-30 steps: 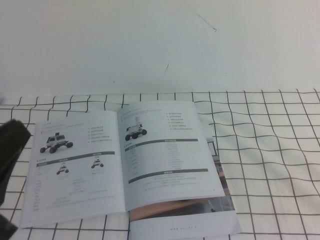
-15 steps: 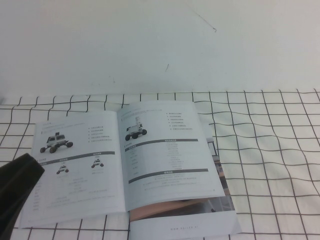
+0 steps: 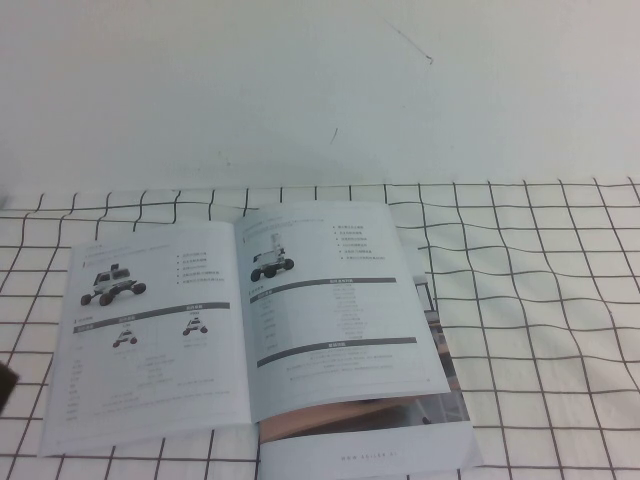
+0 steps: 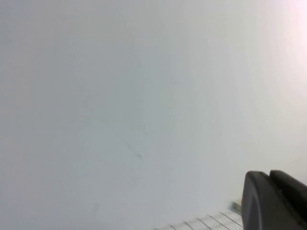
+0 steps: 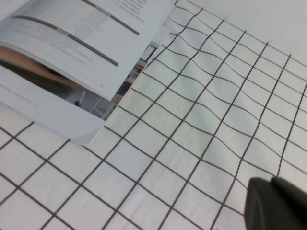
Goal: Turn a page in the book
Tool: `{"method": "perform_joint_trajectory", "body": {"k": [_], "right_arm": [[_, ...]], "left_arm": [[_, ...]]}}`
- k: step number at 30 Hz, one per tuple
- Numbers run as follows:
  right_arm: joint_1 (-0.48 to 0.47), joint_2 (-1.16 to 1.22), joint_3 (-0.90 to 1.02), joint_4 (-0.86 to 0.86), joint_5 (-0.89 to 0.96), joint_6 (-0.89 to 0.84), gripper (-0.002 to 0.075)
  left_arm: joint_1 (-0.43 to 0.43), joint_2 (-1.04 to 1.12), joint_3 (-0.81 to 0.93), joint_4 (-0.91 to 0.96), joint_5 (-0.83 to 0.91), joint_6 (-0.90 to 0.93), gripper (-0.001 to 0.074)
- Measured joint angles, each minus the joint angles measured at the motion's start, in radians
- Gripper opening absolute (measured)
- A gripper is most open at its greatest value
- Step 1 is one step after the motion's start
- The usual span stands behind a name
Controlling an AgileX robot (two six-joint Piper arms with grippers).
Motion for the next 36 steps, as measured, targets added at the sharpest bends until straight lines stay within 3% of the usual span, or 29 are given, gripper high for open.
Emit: {"method": "perform_joint_trajectory", "body": {"k": [6,14,19,22,29,32,36], "right_arm": [[0.0,0.0,0.0,0.002,0.0,0.001,-0.0001],[0.0,0.0,0.0,0.002,0.002,0.001,-0.0001],[0.0,0.0,0.0,0.002,0.002,0.001,-0.0001],[0.0,0.0,0.0,0.003,0.002,0.001,-0.0002],[0.0,0.0,0.0,0.003,0.002,0.001,-0.0002],[0.0,0.0,0.0,0.003,0.002,0.001,-0.0002],[0.0,0.0,0.0,0.003,0.002,0.001,-0.0002]], "left_arm": [[0.099,-0.17,0.096,0.046,-0.158,0.197,-0.0003],[0.102,-0.176,0.208,0.041,-0.188,0.313,-0.0003],[0.102,-0.176,0.279,0.056,-0.191,0.273,-0.0003],[0.108,-0.176,0.316,0.283,-0.177,0.04,-0.0003],[0.141,-0.176,0.324,1.207,0.053,-1.067,-0.0003],[0.149,-0.176,0.321,1.386,0.081,-1.251,-0.0002],[0.152,-0.176,0.321,1.477,0.077,-1.298,-0.0002]]}}
